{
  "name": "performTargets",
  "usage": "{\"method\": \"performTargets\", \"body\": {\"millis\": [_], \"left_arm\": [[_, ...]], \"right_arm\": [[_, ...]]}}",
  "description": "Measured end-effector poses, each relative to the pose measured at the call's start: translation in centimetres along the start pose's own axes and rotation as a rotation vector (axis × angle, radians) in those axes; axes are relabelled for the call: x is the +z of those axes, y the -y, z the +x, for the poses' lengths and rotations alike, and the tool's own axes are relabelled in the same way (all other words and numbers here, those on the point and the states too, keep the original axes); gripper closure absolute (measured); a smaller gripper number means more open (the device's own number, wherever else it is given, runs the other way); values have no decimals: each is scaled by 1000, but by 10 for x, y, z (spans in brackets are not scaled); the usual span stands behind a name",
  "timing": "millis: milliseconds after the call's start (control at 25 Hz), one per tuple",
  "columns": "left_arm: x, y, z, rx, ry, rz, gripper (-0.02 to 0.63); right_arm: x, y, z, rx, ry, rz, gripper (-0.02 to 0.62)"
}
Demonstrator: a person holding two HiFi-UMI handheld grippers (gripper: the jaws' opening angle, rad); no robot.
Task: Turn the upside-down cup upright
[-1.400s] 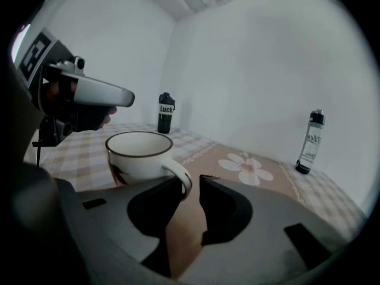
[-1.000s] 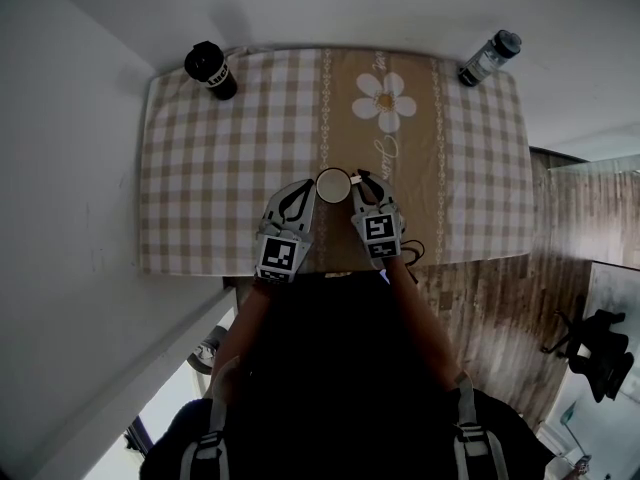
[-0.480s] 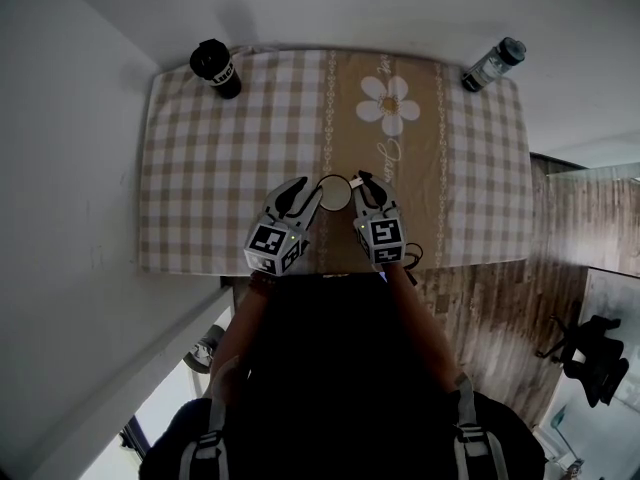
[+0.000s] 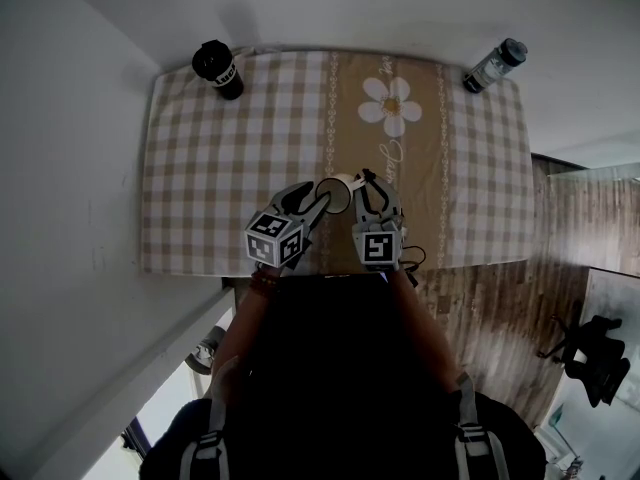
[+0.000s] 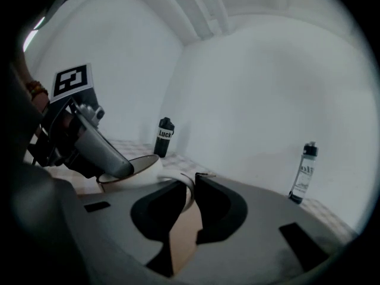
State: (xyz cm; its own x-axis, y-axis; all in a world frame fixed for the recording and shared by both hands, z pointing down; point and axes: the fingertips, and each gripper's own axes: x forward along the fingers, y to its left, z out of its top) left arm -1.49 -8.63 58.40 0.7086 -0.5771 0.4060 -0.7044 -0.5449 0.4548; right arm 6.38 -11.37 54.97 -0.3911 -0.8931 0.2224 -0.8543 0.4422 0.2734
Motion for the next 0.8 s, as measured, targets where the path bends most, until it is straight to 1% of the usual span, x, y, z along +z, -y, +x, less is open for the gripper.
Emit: {"method": "performTargets", "body": {"millis": [80,160,200,280,400,480,520,640,720,800], "left_arm": [[-2,1,2,-2,-13,20,437],[-2,3,4,3,-19,52,485],[-2,3,5,11,-22,70,496],[-1,1,5,27,-28,91,514],[1,-6,5,54,-39,73,548],[4,-12,2,87,-38,83,565],[7,-14,0,105,-35,106,568],[13,-16,-4,168,-19,214,569],[17,-17,-6,207,1,253,569],[22,-19,-10,241,28,273,569]], "right_arm": [[1,-5,-2,8,-2,-73,545],[10,-10,-3,12,20,-144,545],[14,-12,-4,12,28,-172,545],[18,-16,-5,12,39,-206,545],[19,-21,-6,27,45,-236,541],[16,-26,-7,46,41,-247,540],[14,-28,-7,56,37,-244,538],[8,-32,-6,79,24,-212,531],[6,-34,-3,95,20,-201,520],[3,-35,-1,128,5,-196,510]]}}
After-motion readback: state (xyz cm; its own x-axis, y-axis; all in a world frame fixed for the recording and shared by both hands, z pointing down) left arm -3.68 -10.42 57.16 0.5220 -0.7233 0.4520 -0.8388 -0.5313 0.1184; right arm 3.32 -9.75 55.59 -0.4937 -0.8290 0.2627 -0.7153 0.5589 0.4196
